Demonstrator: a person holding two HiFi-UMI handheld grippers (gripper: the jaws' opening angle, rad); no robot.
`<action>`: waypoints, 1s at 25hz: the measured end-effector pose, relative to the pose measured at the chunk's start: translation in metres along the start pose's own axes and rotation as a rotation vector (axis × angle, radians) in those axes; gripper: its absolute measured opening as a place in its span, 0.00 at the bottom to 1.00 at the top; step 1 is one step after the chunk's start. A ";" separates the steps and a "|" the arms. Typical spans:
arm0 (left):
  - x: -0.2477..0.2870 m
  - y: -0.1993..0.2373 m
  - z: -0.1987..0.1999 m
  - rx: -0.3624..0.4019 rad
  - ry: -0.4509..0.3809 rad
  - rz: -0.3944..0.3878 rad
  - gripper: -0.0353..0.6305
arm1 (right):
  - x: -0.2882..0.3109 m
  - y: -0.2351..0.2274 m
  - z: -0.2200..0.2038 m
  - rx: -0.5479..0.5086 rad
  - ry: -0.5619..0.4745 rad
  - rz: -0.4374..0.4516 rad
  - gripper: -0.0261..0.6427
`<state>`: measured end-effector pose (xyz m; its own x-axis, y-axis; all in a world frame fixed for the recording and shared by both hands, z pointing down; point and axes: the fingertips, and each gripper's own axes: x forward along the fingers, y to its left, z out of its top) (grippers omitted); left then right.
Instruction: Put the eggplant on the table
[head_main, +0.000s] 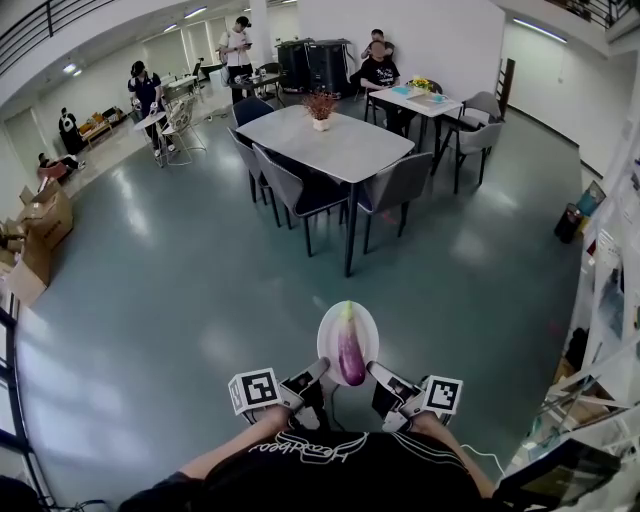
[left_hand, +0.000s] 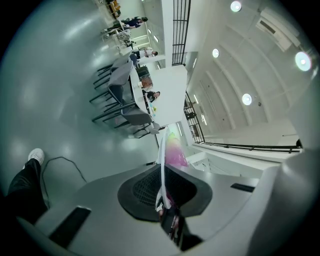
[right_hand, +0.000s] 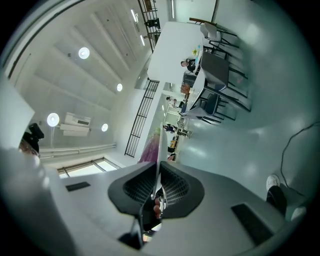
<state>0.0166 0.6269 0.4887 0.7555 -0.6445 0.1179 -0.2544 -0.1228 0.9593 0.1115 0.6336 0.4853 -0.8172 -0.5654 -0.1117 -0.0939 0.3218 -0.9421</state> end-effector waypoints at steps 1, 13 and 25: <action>0.002 0.002 0.003 -0.001 -0.001 0.001 0.09 | 0.002 -0.004 0.002 0.006 -0.002 -0.003 0.08; 0.046 0.020 0.041 -0.006 0.022 -0.005 0.09 | 0.030 -0.036 0.043 0.043 -0.025 -0.024 0.08; 0.100 0.051 0.124 -0.036 0.058 0.033 0.09 | 0.099 -0.083 0.103 0.097 -0.040 -0.072 0.08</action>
<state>0.0041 0.4622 0.5176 0.7811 -0.6026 0.1635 -0.2589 -0.0743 0.9630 0.0971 0.4728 0.5198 -0.7870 -0.6147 -0.0536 -0.0940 0.2053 -0.9742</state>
